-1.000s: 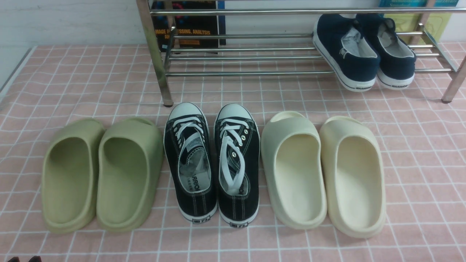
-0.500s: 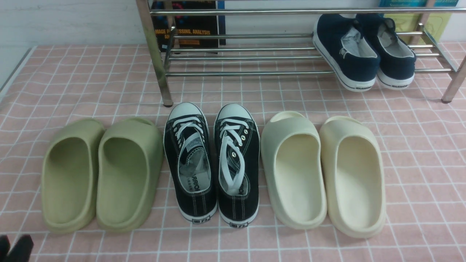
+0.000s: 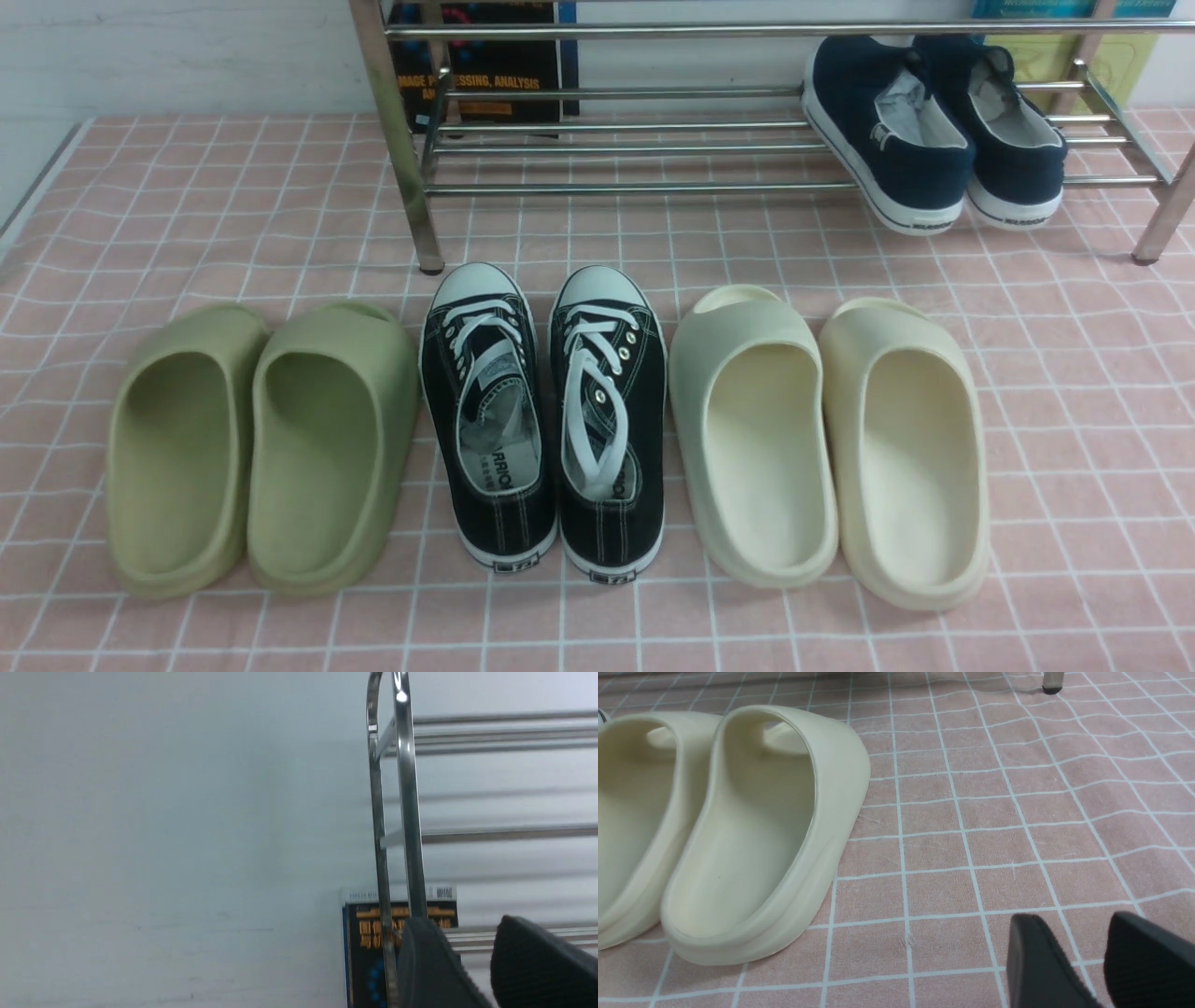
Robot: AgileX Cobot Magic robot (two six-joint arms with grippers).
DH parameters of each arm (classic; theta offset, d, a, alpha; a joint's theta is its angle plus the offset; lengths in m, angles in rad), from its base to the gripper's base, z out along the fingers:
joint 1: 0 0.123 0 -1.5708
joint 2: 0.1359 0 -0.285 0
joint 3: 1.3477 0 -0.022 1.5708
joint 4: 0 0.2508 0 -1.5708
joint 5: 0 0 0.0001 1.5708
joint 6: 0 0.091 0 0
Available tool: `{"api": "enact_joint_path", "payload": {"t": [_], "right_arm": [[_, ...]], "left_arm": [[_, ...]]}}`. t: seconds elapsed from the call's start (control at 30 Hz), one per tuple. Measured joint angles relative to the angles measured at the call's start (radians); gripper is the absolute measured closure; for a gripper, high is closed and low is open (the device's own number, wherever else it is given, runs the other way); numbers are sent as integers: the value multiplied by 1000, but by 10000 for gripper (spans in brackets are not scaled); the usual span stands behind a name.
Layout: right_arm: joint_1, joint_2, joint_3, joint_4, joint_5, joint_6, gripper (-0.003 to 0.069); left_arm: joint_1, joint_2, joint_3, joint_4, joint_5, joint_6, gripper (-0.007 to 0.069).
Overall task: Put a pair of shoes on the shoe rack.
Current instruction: Use the left arm to grab the shoe closest to it
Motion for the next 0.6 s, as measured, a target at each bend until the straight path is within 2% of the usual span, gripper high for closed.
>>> {"api": "enact_joint_path", "payload": {"t": [0.17,0.27,0.3,0.43,0.47,0.5,0.53,0.6], "right_arm": [[0,0,0,0,0,0,421],[0,0,0,0,0,0,421],[0,0,0,0,0,0,421],[0,0,0,0,0,0,421],[0,0,0,0,0,0,421],[0,0,0,0,0,0,421],[0,0,0,0,0,0,421],[0,0,0,0,0,0,421]], "left_arm": [[0,0,0,-4,-38,-16,384],[0,0,-1,-4,-60,-67,385],[0,0,-22,2,-51,-118,391],[0,-1,-168,7,127,-165,444],[0,3,-264,7,254,-164,487],[0,35,-406,7,414,-145,561],[0,47,-419,7,431,-138,568],[0,119,-541,7,585,-99,610]]}}
